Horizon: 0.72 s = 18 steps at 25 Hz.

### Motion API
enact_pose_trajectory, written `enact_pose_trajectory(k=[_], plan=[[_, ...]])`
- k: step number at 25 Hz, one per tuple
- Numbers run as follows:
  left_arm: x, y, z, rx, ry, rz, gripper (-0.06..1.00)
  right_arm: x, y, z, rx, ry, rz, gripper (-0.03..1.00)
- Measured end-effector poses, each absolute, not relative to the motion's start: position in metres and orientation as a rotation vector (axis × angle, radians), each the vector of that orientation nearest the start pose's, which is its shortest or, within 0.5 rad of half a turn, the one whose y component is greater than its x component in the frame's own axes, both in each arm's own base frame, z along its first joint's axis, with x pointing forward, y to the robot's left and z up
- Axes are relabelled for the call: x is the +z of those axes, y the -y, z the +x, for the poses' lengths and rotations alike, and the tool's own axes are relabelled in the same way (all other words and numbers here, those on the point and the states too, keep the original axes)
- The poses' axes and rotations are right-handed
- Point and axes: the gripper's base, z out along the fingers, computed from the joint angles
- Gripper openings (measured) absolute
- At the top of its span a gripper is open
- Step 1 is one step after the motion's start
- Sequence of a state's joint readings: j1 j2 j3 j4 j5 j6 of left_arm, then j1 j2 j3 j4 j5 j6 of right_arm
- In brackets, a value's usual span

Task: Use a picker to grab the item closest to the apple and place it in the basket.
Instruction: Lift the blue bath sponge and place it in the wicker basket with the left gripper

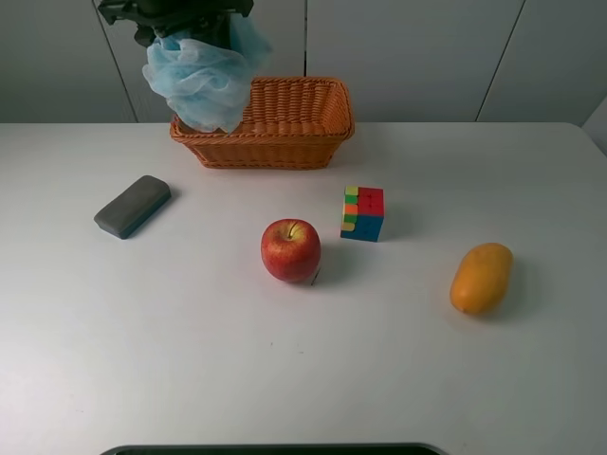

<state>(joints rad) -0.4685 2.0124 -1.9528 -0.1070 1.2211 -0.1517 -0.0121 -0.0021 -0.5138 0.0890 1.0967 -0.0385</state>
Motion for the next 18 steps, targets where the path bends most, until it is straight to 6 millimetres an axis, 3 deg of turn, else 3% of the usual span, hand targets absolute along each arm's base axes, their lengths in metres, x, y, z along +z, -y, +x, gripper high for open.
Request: enact_pose_trajectory(k=[7,18], plan=[[0.279,0.229,0.439,-0.276,-2.697,0.424,0.46,0.278,-0.007,-0.008,0.076,-2.062,-0.034,0.63],[0.207,0.246,0.48,-0.233,-2.629,0.441,0.44,0.278,-0.007,-0.008,0.076,-2.062,-0.034,0.63]])
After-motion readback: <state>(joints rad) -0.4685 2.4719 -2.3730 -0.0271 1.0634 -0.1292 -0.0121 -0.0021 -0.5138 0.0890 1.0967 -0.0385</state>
